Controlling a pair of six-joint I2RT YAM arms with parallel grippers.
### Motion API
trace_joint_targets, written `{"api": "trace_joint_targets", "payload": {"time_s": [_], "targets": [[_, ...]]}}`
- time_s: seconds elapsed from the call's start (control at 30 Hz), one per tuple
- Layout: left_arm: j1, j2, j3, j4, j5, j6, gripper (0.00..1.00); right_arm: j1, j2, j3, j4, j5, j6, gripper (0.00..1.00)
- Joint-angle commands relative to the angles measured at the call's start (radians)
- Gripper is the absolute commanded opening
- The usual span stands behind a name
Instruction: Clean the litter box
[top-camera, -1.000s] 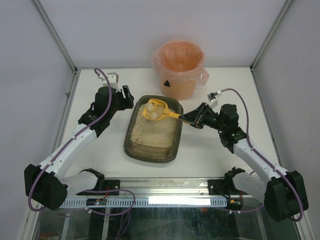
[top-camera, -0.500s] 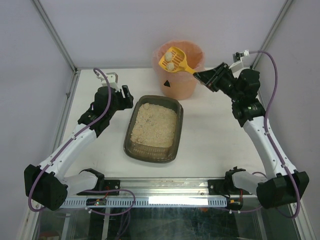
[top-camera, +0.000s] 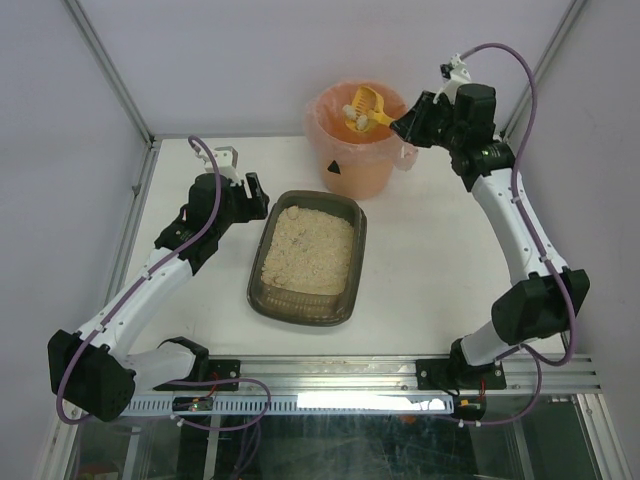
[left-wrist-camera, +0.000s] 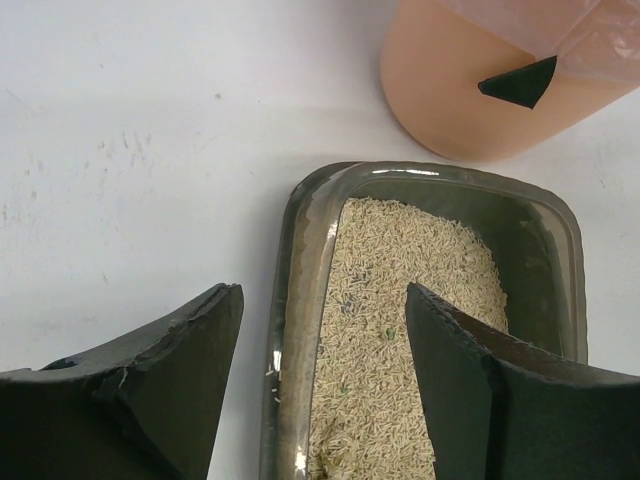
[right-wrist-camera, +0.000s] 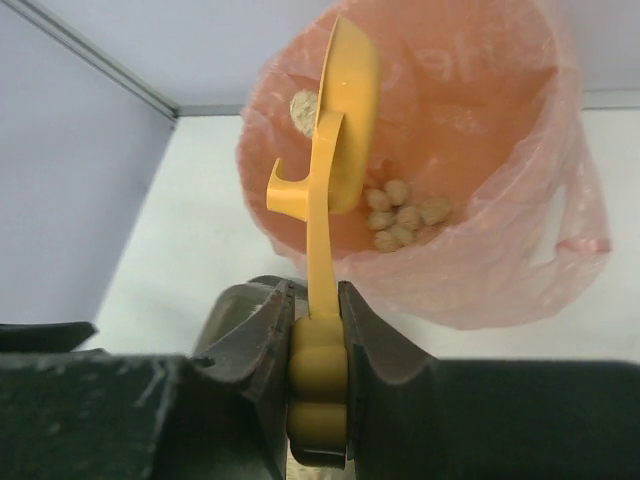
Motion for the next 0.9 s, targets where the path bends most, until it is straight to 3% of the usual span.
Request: {"api": "trace_joint_targets", "payload": {"time_s": [0.0, 0.17, 0.5, 0.67, 0.87], "targets": [[0.014, -0.036, 0.016, 0.019, 0.023, 0.001, 0.69, 0.059, 0.033, 0.159, -0.115, 0.136, -0.332, 0.00], [0.016, -0.034, 0.015, 0.018, 0.024, 0.001, 0.69, 0.160, 0.101, 0.270, -0.200, 0.420, -0.523, 0.00], [0.021, -0.037, 0.014, 0.018, 0.012, 0.001, 0.69, 0.354, 0.062, 0.187, 0.046, 0.791, -0.899, 0.00], [0.024, -0.031, 0.015, 0.017, 0.013, 0.000, 0.69, 0.425, -0.040, 0.120, 0.189, 0.806, -0.914, 0.00], [0.031, -0.036, 0.014, 0.018, 0.000, -0.003, 0.71, 0.438, -0.296, -0.053, 0.295, 0.567, -0.589, 0.00]]}}
